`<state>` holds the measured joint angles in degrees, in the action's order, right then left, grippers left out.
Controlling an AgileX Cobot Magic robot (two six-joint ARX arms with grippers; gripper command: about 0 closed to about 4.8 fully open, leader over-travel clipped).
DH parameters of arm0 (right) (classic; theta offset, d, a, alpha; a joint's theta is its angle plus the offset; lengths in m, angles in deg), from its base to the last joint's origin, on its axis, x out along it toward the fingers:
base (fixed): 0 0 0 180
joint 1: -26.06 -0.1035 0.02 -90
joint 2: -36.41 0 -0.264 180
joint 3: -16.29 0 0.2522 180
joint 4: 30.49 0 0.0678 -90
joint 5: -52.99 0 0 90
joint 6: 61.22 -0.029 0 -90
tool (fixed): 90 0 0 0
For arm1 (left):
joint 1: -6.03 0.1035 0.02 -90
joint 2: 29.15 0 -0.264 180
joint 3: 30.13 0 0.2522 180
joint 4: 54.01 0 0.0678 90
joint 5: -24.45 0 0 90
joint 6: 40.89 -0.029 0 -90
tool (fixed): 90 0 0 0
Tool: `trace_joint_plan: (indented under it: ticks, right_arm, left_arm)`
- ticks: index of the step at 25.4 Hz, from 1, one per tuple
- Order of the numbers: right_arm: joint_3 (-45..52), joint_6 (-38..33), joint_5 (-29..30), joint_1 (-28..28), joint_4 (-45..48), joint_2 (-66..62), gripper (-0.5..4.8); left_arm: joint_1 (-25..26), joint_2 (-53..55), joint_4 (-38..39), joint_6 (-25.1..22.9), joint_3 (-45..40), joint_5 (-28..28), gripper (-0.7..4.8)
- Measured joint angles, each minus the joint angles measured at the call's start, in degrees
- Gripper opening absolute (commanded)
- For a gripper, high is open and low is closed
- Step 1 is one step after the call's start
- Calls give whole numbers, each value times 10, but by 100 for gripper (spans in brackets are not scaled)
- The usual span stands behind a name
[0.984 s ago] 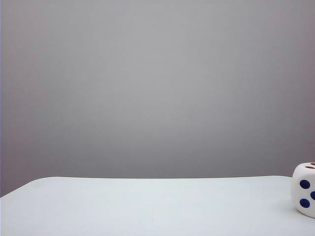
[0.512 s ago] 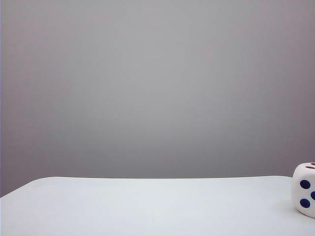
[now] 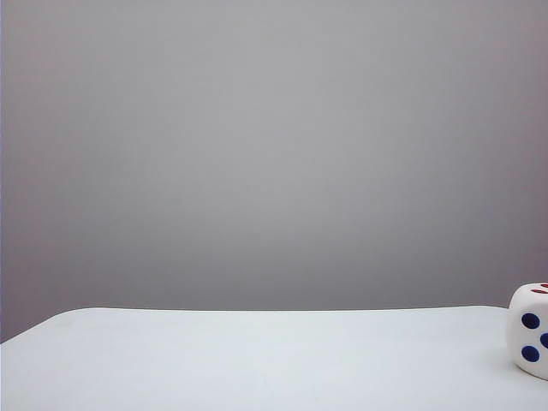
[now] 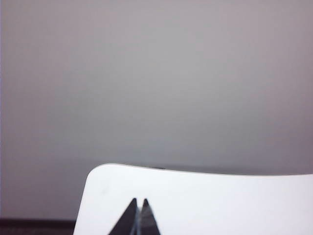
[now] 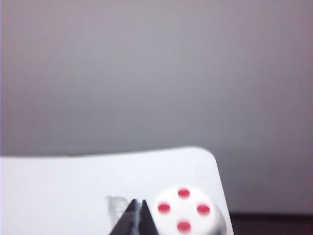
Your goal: Pick up the dice on the table and roll the dice.
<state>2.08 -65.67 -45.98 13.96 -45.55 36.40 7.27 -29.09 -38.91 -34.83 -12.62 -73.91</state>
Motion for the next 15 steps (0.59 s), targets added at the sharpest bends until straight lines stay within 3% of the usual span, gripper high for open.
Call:
trace_joint_plan:
  ticks: [11,15]
  right_arm:
    - [0,0,-28,0,-22,0,-1]
    - [0,0,-29,0,-68,0,-1]
  left_arm:
    - [1,0,4,0,-36,18,-5]
    - [1,0,51,0,-36,59,-1]
